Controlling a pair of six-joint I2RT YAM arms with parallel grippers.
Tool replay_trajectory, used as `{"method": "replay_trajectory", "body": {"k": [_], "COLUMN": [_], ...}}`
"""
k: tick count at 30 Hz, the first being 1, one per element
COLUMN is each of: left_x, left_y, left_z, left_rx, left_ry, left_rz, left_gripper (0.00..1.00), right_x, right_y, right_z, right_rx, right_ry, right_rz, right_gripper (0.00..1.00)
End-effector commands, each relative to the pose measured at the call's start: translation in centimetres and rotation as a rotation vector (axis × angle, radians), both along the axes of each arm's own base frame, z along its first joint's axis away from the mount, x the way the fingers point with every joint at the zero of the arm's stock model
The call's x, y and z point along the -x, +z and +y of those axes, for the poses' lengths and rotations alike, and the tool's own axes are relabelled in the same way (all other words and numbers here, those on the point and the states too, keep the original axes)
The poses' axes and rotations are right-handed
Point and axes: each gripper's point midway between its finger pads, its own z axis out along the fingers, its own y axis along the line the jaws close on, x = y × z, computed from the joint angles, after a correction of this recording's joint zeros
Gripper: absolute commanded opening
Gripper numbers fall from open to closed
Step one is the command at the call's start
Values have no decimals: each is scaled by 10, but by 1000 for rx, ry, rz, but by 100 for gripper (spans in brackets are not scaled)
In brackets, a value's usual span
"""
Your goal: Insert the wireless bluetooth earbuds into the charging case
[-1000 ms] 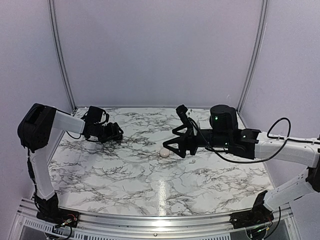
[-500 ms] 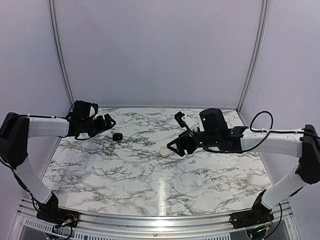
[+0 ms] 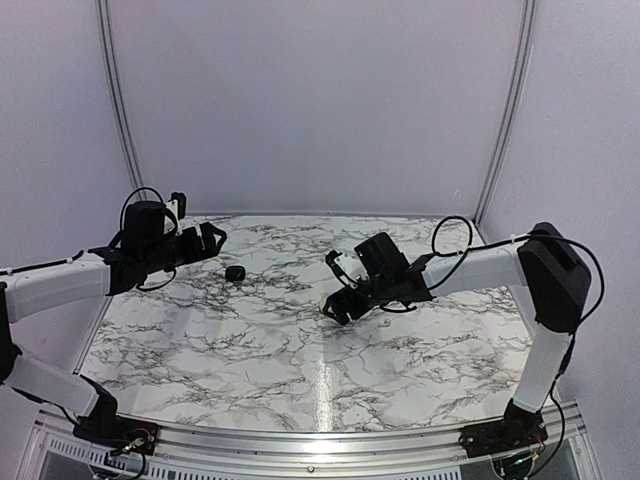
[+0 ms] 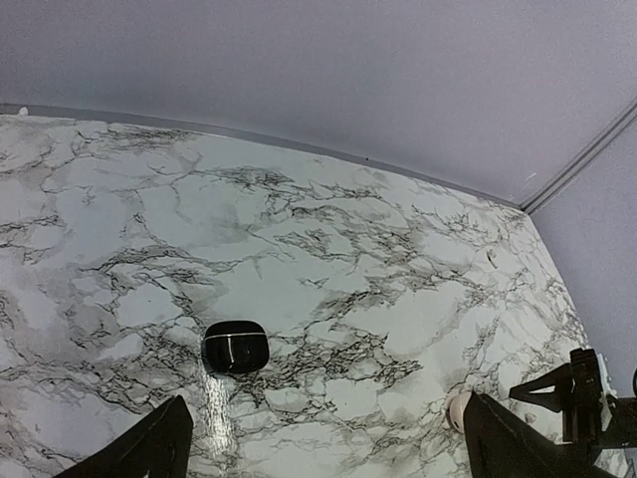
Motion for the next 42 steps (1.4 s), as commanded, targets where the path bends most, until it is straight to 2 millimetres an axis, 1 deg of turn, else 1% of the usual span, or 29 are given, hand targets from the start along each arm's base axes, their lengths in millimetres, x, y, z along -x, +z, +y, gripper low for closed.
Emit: {"method": "replay_trajectory", "body": {"k": [1,4,10,14,20,23,29,34,36,39,42], "left_x": [5,8,10,11,12,12,13,15,16,18,21], "left_y": [6,8,10,6,1,1,0,0,0,3,12], "left_z": [5,2,6,6,8,10,12,7,4,0,-3], "left_rx": [-45,-71,-81,-77,-85,-91,-106,-103,-101,-84,-66], "left_ry": [32,28,46,47,53,60,62,28,10,-20,-38], "left_rz": [-50,-73,-99,-100,-97,-103,-109,-114,-124,-157,-195], "left_gripper": [99,99,99,99,99,99,99,99,99,99,99], "right_x": [-18,-20,-19,-20,-15,-11,-7,-1,-1,-4,-8], "right_y": [-7,-19,-36,-42,-51,-55,-64,-67,-68,-69,-69], "right_z": [-1,3,14,21,36,42,33,21,15,11,11], "right_rx": [27,32,12,-1,-4,7,58,87,95,111,117], "right_ry": [-49,-48,-22,-10,44,76,88,92,78,91,94], "right_rz": [-1,21,62,81,91,85,81,57,43,18,2], "right_gripper": [91,91,87,84,81,79,76,75,75,72,69]}}
